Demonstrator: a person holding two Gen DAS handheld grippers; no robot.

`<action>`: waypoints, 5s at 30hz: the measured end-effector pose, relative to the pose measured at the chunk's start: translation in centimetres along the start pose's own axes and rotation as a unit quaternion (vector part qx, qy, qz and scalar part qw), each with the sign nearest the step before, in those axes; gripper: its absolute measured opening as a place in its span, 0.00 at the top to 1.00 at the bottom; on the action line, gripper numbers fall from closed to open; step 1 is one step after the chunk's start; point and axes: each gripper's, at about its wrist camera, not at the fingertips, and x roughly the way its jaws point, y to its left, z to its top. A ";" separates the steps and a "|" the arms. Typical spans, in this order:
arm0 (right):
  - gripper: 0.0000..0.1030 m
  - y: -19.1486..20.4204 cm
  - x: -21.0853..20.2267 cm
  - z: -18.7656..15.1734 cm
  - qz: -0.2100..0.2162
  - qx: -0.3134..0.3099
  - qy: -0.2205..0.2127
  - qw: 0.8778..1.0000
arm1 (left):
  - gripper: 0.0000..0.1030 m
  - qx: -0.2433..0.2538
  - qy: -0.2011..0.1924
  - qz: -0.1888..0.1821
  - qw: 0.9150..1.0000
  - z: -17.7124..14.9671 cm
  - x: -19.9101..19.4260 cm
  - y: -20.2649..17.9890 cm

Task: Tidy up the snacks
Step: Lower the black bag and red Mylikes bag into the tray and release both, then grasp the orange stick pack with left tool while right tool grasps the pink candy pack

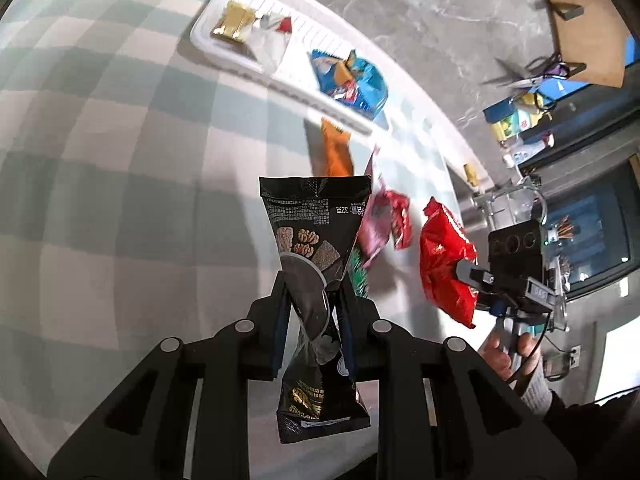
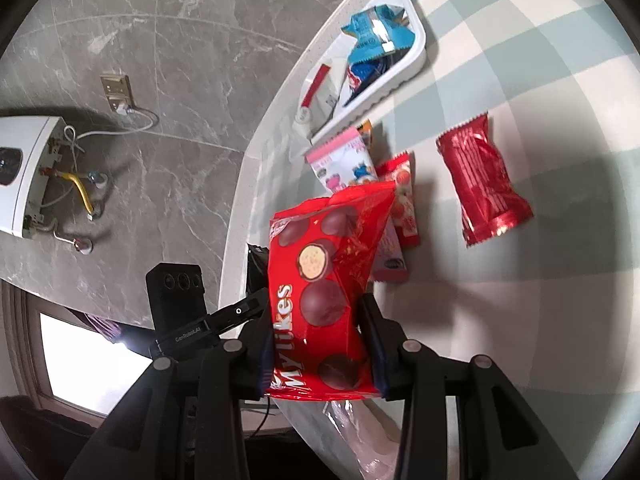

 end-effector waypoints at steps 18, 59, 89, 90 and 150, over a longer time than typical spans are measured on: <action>0.60 1.5 -0.2 5.4 0.015 0.011 -0.030 0.999 | 0.81 -0.006 -0.031 -0.036 0.999 7.1 -1.1 -0.7; 0.59 -0.1 8.5 24.1 -0.018 0.046 -0.042 0.998 | 0.81 0.023 -0.014 0.012 1.000 29.8 11.7 -1.4; 0.39 3.1 4.4 22.0 -0.069 -0.028 -0.082 0.994 | 0.49 0.101 -0.069 0.053 0.991 28.5 11.2 -6.4; 0.39 3.4 4.1 21.6 -0.073 -0.033 -0.082 0.993 | 0.49 0.105 -0.070 0.054 0.991 28.0 11.1 -6.8; 0.70 1.1 3.3 -2.1 -0.340 -0.215 -0.025 0.915 | 0.45 0.168 0.067 0.189 0.965 9.1 14.1 -6.2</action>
